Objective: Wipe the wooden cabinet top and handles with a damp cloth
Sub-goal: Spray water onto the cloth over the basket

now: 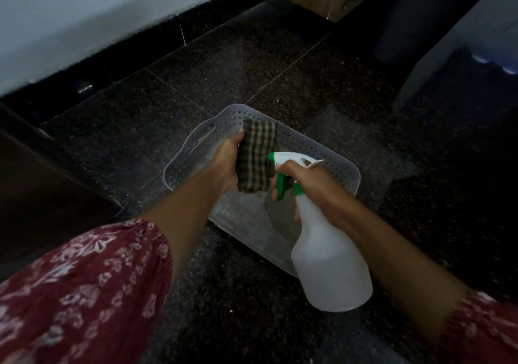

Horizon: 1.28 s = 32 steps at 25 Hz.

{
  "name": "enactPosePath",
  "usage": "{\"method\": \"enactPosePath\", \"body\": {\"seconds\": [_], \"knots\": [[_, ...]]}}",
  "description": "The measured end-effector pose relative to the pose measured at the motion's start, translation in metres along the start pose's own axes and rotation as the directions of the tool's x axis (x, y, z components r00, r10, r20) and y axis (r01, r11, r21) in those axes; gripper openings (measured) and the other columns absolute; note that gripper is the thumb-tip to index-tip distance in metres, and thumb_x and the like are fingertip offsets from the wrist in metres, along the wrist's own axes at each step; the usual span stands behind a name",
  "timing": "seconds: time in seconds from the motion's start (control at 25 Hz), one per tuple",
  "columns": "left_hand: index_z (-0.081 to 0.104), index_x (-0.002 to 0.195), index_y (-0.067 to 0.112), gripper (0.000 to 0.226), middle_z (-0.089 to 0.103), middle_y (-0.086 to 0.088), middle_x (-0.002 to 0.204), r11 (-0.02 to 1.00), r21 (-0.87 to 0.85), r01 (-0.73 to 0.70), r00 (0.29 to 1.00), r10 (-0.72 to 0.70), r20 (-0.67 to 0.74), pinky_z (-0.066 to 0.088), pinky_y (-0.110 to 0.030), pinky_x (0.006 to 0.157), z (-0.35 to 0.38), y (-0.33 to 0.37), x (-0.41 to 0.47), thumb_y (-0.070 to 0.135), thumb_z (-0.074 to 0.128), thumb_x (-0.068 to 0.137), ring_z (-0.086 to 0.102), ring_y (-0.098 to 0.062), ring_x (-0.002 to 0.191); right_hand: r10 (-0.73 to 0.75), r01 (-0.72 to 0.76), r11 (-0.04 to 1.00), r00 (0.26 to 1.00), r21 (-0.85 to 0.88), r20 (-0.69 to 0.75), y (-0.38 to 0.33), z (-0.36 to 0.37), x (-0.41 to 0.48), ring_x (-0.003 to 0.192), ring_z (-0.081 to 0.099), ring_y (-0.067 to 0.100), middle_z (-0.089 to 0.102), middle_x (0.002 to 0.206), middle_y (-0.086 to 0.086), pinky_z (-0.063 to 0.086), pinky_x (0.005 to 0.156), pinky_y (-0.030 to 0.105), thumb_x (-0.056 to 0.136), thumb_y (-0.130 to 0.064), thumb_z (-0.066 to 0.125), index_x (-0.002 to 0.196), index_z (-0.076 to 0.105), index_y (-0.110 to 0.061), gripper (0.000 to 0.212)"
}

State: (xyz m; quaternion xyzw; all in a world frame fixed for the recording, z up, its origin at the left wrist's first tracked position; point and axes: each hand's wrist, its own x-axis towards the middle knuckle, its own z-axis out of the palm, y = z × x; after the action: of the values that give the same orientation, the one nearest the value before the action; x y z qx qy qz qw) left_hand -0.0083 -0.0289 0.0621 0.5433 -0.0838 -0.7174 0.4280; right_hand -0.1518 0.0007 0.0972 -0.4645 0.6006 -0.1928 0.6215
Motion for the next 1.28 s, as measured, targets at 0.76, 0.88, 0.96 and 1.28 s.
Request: {"method": "enactPosePath", "body": {"seconds": [0.76, 0.88, 0.96, 1.28], "knots": [[0.057, 0.127, 0.009, 0.051, 0.059, -0.013, 0.132, 0.998, -0.042, -0.052, 0.998, 0.051, -0.033, 0.046, -0.042, 0.097, -0.012, 0.0, 0.023, 0.043, 0.036, 0.096, 0.058, -0.028, 0.117, -0.573, 0.554, 0.818, 0.806, -0.155, -0.149, 0.017, -0.01, 0.029, 0.062, 0.059, 0.019, 0.063, 0.092, 0.009, 0.053, 0.061, 0.038, 0.09, -0.022, 0.056, 0.115, 0.056, -0.007, 0.029], [0.055, 0.13, 0.009, 0.051, 0.06, -0.014, 0.131, 0.998, -0.045, -0.045, 0.998, 0.043, -0.051, 0.048, -0.044, 0.094, -0.017, -0.001, 0.024, 0.042, 0.036, 0.096, 0.06, -0.029, 0.113, -0.663, 0.642, 0.749, 0.728, -0.165, -0.177, 0.033, -0.006, 0.035, 0.066, 0.061, 0.028, 0.06, 0.083, 0.007, 0.055, 0.066, 0.046, 0.085, -0.033, 0.06, 0.109, 0.049, -0.03, 0.027], [0.054, 0.131, 0.009, 0.05, 0.06, -0.014, 0.13, 0.998, -0.053, -0.045, 0.998, 0.042, -0.047, 0.051, -0.042, 0.081, -0.017, -0.003, 0.022, 0.041, 0.036, 0.097, 0.062, -0.029, 0.104, -0.687, 0.664, 0.726, 0.692, -0.178, -0.221, 0.044, -0.005, 0.039, 0.076, 0.06, 0.04, 0.058, 0.086, 0.021, 0.053, 0.073, 0.048, 0.081, -0.039, 0.064, 0.113, 0.043, -0.028, 0.04], [0.053, 0.131, 0.008, 0.049, 0.057, -0.014, 0.134, 0.996, -0.078, -0.033, 0.999, 0.03, -0.039, 0.049, -0.041, 0.075, -0.003, 0.001, -0.009, 0.04, 0.037, 0.097, 0.061, -0.027, 0.097, -0.456, 0.419, 0.824, 0.89, -0.381, -0.006, 0.063, -0.033, 0.034, 0.126, 0.035, 0.007, 0.032, 0.137, -0.002, 0.03, 0.105, 0.011, 0.074, -0.006, 0.073, 0.145, 0.016, -0.003, 0.091]]}}
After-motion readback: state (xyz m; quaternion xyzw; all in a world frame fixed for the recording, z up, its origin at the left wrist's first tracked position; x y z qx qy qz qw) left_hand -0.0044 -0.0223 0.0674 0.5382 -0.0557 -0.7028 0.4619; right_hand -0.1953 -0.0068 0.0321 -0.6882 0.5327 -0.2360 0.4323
